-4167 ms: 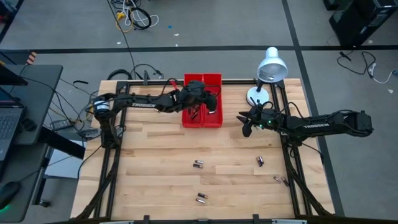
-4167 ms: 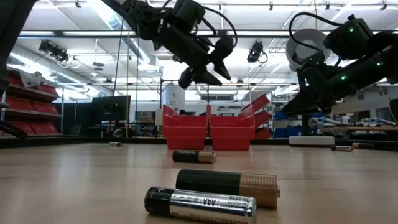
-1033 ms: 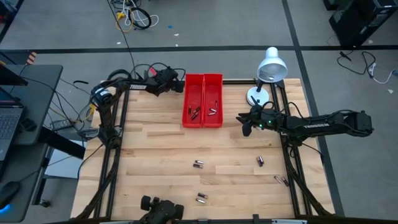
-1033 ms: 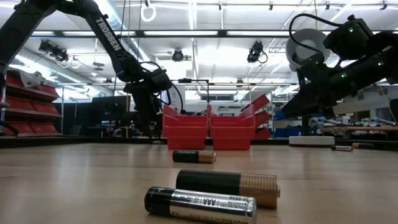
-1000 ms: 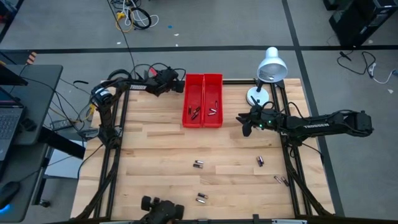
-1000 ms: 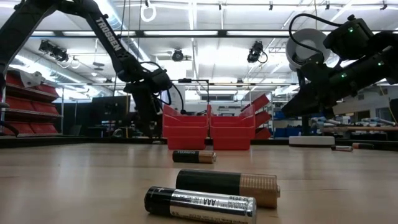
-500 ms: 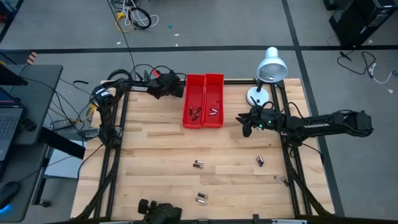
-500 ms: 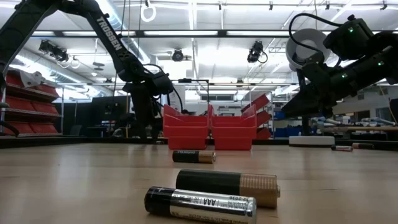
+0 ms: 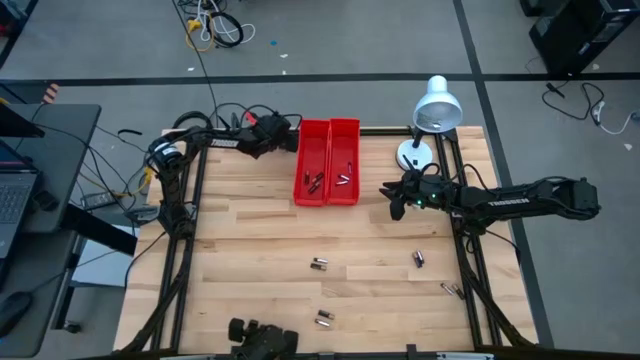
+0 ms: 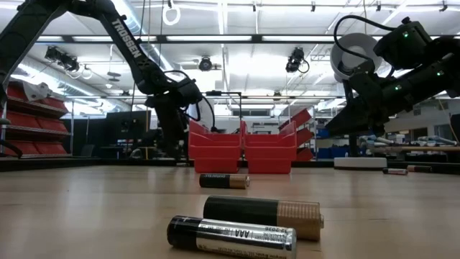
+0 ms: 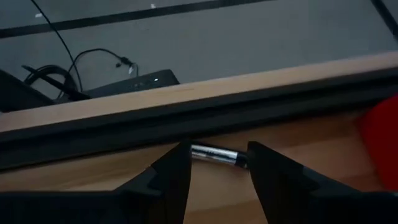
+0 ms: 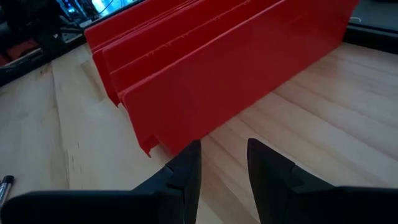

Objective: Sort batteries
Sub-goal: Put the silver battery into the right red bin

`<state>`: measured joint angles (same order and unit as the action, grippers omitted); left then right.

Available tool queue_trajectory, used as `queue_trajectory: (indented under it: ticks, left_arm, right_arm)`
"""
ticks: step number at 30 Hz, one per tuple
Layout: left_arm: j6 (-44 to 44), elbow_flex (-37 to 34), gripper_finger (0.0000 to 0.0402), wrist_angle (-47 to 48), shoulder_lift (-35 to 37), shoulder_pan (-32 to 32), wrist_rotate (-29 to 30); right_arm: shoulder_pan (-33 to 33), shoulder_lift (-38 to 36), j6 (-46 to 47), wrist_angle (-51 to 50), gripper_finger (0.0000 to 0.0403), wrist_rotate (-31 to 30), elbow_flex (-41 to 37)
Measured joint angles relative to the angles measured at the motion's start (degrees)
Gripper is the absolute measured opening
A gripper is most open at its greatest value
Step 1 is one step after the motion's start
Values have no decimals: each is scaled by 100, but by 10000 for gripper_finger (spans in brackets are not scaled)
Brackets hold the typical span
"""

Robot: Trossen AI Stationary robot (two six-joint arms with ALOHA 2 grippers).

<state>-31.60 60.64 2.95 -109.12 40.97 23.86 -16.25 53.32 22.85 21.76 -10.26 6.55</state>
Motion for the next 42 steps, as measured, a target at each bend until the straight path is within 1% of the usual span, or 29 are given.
queue_trajectory:
  ticks: [2,5,8,11,15,21,23,27,30,33,36,39,42]
  left_arm:
    - [-51,0,173,-44,0,9,61]
    - [-298,0,173,-5,-17,47,347]
    - [-327,3,173,83,-149,150,120]
    - [-270,37,172,322,-208,151,225]
    - [-289,33,172,318,-216,160,190]
    - [215,37,172,480,-137,166,-92]
    - [477,35,172,767,-16,159,-142]
    - [812,26,172,1401,306,152,-64]
    - [1181,31,172,1933,465,158,-231]
    - [1029,24,172,2530,703,72,-343]
    - [1306,24,172,3183,1171,-177,-337]
    - [1371,24,172,3818,1787,-461,-153]
    - [1640,28,172,4293,2393,-720,25]
  right_arm:
    - [0,0,8,0,117,0,0]
    - [0,0,11,0,117,-2,0]
    - [0,-1,13,0,117,-2,0]
    - [0,-2,13,4,117,-7,0]
    - [0,-2,5,2,117,-15,0]
    - [0,-2,-44,-2,117,-17,0]
    - [0,-2,-53,-7,117,-17,0]
    - [0,-2,-82,-59,117,-15,0]
    - [0,-2,-94,-116,116,-16,0]
    - [0,-2,-96,-129,117,-16,0]
    - [0,-2,-96,-146,117,-15,0]
    - [0,-2,-96,-135,117,-15,0]
    - [0,-2,-87,-93,117,-15,0]
